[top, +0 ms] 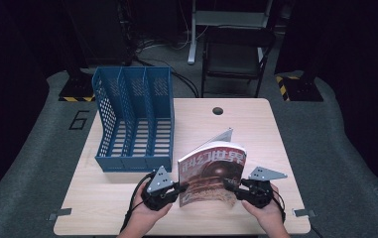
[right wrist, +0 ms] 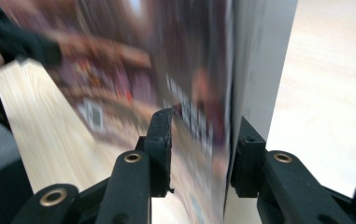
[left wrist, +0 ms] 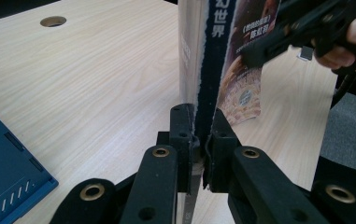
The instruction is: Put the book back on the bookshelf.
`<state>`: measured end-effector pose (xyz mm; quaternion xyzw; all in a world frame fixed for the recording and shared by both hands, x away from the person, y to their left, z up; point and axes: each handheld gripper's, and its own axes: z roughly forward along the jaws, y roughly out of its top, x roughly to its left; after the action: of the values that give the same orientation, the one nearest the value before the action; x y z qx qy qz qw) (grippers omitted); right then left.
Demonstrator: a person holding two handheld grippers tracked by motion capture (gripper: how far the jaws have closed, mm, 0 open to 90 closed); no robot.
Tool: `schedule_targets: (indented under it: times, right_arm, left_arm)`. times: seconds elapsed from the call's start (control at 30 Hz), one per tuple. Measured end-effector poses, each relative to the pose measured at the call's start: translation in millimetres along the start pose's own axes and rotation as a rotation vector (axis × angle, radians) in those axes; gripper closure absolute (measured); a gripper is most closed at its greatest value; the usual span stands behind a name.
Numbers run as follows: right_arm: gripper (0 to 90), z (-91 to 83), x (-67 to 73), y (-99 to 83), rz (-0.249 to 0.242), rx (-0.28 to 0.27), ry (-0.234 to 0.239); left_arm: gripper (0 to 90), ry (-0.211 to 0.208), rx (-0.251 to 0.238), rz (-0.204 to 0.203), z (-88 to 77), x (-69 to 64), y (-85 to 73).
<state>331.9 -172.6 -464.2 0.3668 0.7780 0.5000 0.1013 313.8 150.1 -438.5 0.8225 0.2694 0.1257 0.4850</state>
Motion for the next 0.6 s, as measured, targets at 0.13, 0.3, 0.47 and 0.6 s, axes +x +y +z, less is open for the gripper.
schedule_targets:
  times: [0.13,0.3,0.47,0.6]
  right_arm:
    - [64.1,10.3,-6.8,-11.2,0.019,0.097,0.019]
    - [63.1,19.7,-15.2,-24.9,0.057,0.177,0.022]
    - [64.0,22.3,-19.1,-31.5,0.089,0.203,0.013]
    - [64.2,23.3,-20.4,-34.4,0.123,0.234,0.023]
  left_arm:
    - [83.8,-0.002,-0.006,0.004,-0.1,0.5,-0.6]
    - [83.8,-0.006,0.002,0.013,-0.6,-0.8,-0.3]
    - [83.8,-0.009,-0.001,0.012,-0.7,-1.0,-0.9]
    - [83.8,-0.01,0.001,0.018,-0.7,-2.0,-1.0]
